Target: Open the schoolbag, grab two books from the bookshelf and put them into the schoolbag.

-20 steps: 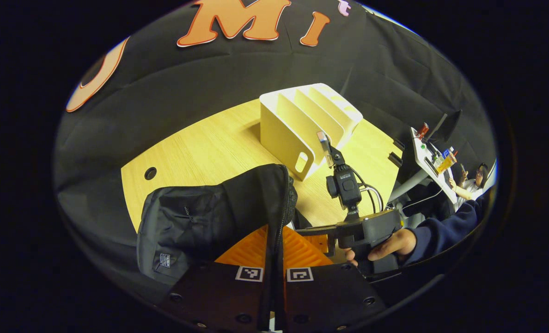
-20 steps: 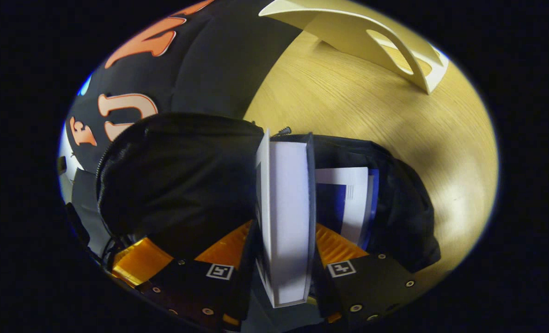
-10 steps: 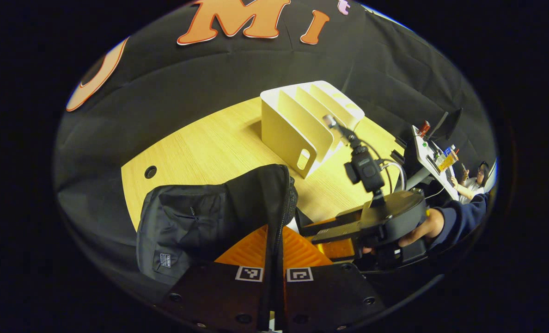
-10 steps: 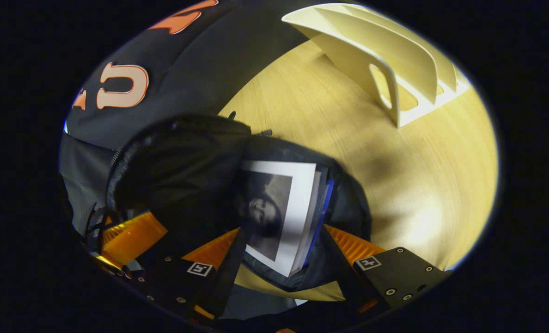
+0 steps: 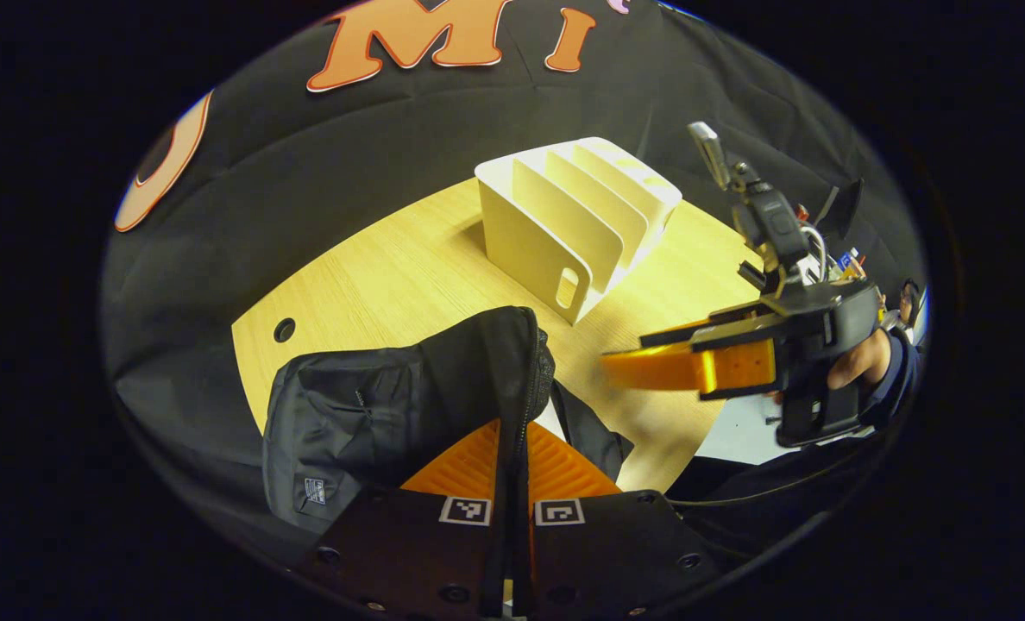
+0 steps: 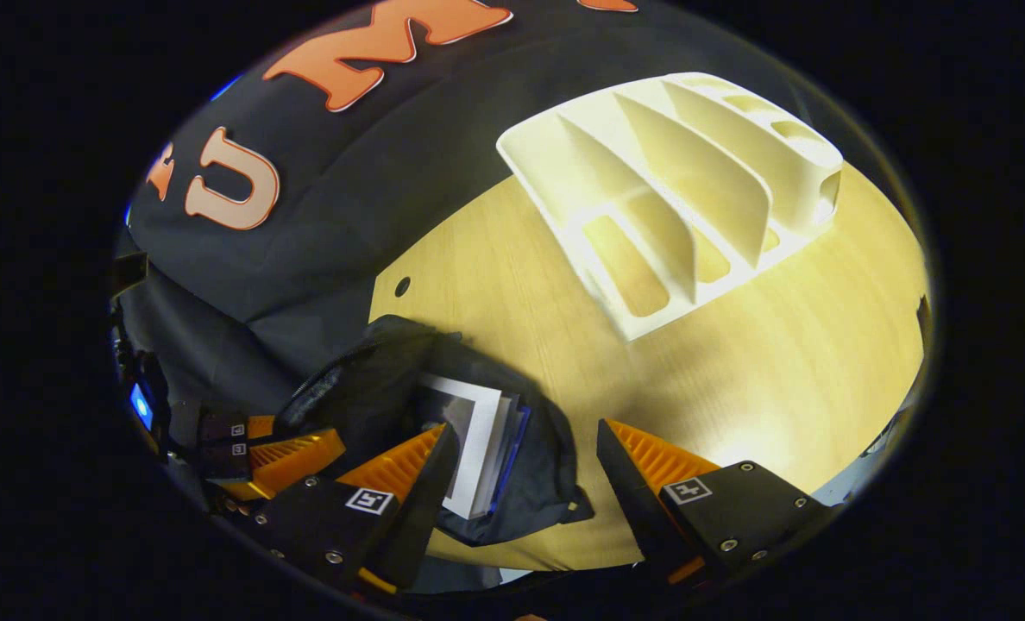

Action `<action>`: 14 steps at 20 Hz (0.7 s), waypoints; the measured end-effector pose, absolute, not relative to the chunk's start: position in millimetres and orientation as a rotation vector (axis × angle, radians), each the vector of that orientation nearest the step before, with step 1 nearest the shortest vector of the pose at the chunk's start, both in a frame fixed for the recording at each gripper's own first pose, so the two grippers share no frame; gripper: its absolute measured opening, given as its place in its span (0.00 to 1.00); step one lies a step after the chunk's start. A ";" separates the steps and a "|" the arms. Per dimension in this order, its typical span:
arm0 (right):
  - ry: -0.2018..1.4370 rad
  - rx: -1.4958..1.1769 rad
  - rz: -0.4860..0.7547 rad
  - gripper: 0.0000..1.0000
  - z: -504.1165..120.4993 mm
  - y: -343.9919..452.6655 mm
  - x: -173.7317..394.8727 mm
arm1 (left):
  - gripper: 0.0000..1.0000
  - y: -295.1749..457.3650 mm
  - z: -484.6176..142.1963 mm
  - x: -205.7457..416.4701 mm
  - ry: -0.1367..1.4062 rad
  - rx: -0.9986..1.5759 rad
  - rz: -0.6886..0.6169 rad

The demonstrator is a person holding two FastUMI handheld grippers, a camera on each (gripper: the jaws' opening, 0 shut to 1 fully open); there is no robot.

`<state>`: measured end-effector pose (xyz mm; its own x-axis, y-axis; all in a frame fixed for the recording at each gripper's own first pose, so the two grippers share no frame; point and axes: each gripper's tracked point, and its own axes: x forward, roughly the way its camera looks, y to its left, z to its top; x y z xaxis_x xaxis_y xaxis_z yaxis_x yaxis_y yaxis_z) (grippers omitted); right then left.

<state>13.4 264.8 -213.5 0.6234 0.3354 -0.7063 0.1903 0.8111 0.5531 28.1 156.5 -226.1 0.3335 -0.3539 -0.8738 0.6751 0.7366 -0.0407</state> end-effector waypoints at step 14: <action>0.701 0.506 -0.157 0.98 -146.8 127.4 1.9 | 0.08 128.5 -253.3 14.1 1.008 0.419 -0.671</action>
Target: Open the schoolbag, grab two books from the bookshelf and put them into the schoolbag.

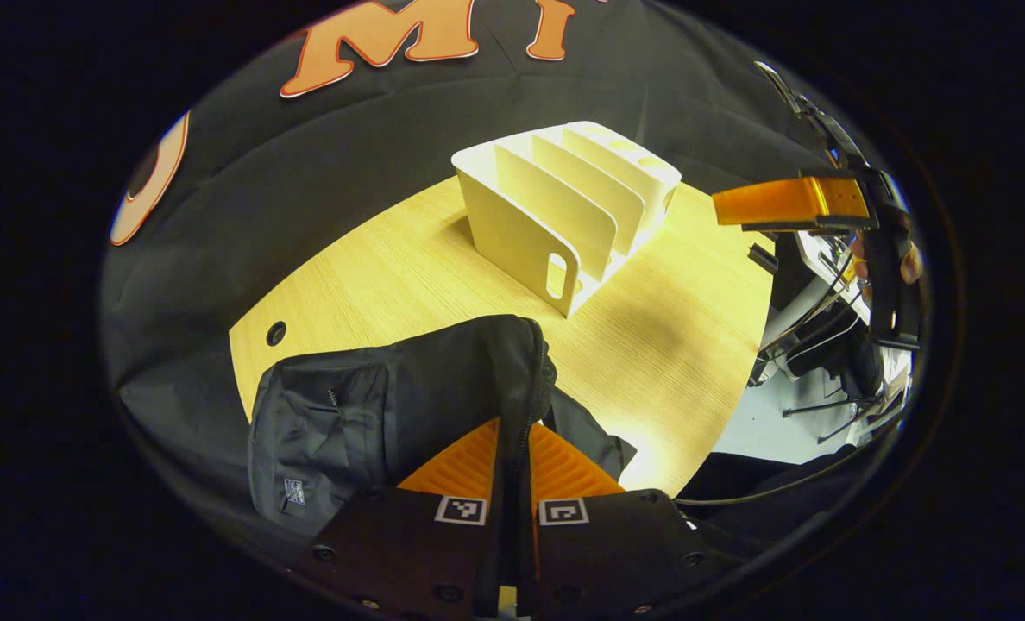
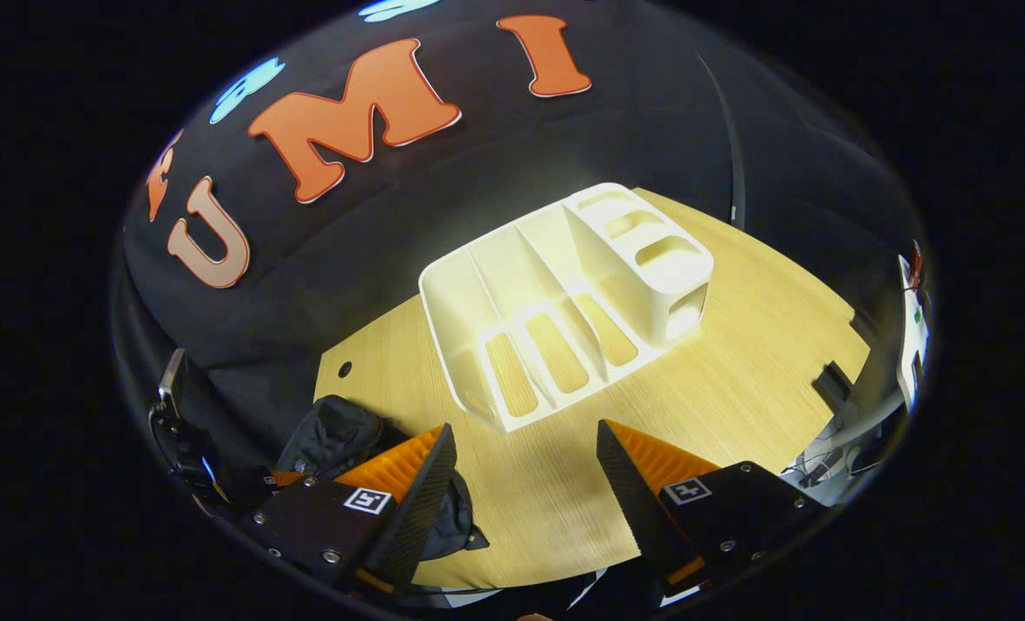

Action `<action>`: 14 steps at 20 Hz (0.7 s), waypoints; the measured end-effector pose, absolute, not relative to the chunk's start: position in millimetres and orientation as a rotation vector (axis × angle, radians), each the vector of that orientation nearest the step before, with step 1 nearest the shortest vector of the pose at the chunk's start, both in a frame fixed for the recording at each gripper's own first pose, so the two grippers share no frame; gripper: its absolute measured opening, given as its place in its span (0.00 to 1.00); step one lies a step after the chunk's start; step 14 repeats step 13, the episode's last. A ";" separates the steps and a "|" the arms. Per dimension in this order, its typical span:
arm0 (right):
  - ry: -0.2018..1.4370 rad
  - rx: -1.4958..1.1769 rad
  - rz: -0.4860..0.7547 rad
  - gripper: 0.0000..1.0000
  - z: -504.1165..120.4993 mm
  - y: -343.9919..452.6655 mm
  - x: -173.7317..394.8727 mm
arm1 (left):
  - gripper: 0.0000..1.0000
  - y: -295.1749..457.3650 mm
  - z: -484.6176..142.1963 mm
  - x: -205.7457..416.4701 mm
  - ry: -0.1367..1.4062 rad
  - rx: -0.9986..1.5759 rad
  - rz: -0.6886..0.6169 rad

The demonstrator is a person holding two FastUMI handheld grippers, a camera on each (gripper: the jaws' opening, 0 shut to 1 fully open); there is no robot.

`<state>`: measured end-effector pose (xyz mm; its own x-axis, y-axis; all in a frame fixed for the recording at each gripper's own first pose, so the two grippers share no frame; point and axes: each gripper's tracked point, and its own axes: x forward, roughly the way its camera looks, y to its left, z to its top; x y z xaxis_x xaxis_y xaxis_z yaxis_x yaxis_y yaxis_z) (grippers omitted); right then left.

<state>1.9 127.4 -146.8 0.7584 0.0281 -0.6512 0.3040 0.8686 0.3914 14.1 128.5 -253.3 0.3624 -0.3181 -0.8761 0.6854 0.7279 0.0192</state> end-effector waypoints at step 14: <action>0.548 0.288 -0.031 0.98 -98.2 70.6 35.5 | 0.51 55.0 -215.8 9.5 0.936 0.302 -0.530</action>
